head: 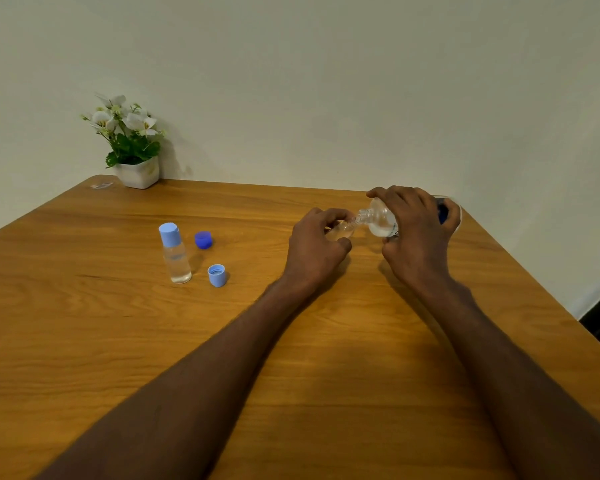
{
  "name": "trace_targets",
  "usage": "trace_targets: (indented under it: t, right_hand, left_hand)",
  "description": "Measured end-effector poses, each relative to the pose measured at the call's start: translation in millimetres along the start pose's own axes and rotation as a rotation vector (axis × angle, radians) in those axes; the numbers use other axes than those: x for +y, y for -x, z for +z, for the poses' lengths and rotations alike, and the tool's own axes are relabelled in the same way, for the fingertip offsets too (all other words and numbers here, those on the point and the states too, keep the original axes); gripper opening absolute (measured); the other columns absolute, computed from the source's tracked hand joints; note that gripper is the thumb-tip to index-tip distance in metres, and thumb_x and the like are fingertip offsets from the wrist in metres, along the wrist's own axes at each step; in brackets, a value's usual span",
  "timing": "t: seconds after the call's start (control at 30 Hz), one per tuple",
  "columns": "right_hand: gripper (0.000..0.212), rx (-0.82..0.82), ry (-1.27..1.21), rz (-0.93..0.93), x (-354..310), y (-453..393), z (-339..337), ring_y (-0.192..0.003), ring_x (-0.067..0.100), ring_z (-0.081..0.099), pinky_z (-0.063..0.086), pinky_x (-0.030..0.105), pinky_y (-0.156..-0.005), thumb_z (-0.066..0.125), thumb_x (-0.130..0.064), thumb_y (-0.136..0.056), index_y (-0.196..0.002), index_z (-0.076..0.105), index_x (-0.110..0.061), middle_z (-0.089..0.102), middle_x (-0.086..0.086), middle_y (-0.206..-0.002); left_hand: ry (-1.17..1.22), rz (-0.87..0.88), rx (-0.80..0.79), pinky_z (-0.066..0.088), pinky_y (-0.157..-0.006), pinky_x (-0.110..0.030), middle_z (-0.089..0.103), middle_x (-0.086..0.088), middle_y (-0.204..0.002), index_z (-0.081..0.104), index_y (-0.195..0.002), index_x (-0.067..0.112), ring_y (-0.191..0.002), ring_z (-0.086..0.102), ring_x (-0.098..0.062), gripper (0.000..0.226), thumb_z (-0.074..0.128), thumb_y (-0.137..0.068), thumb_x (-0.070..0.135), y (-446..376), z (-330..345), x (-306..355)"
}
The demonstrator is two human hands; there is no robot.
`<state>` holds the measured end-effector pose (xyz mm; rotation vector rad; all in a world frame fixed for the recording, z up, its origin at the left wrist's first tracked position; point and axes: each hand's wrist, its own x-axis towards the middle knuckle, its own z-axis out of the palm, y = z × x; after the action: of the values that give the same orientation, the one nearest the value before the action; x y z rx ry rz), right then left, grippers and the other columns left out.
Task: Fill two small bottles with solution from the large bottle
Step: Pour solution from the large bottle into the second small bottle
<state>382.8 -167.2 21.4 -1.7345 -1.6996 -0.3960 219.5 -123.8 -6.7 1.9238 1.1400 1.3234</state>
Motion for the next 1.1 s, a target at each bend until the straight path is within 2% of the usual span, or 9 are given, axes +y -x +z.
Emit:
trace_targets:
  t: [0.3, 0.53, 0.77, 1.1]
  right_hand:
    - [0.088, -0.008, 0.002, 0.002, 0.3, 0.0, 0.1, -0.141, 0.019, 0.041, 0.013, 0.056, -0.116, 0.073, 0.004, -0.068, -0.142, 0.053, -0.040, 0.054, -0.009, -0.142]
    - [0.087, -0.003, 0.010, -0.004, 1.8, -0.2, 1.1, -0.141, 0.020, 0.041, 0.015, 0.058, -0.117, 0.074, 0.003, -0.069, -0.142, 0.053, -0.040, 0.055, -0.009, -0.142]
    - [0.087, -0.006, 0.005, -0.005, 2.9, -0.7, 2.0, -0.140, 0.020, 0.042, 0.016, 0.059, -0.117, 0.074, 0.002, -0.068, -0.141, 0.054, -0.039, 0.055, -0.009, -0.142]
    - [0.087, -0.002, 0.016, -0.007, 3.0, -0.8, 1.9, -0.141, 0.020, 0.042, 0.016, 0.059, -0.117, 0.074, 0.003, -0.069, -0.142, 0.054, -0.039, 0.055, -0.009, -0.143]
  left_hand:
    - [-0.015, 0.004, 0.002, 0.055, -0.094, -0.032, 0.067, 0.001, -0.121, 0.071, -0.129, 0.021, -0.108, 0.063, -0.012, 0.049, 0.077, -0.081, 0.011, -0.3, -0.4, 0.5]
    - [-0.024, 0.003, 0.002, 0.048, -0.089, -0.020, 0.067, 0.001, -0.122, 0.071, -0.129, 0.021, -0.108, 0.062, -0.011, 0.048, 0.078, -0.082, 0.010, -0.3, 0.3, 0.6]
    - [-0.008, 0.009, 0.000, 0.051, -0.090, -0.026, 0.067, 0.002, -0.117, 0.072, -0.126, 0.022, -0.106, 0.063, -0.011, 0.048, 0.076, -0.080, 0.011, -0.7, 0.7, -1.1]
    - [-0.007, 0.002, -0.009, 0.049, -0.088, -0.022, 0.067, 0.002, -0.119, 0.071, -0.127, 0.023, -0.107, 0.063, -0.011, 0.048, 0.077, -0.081, 0.011, -0.8, 0.7, -1.4]
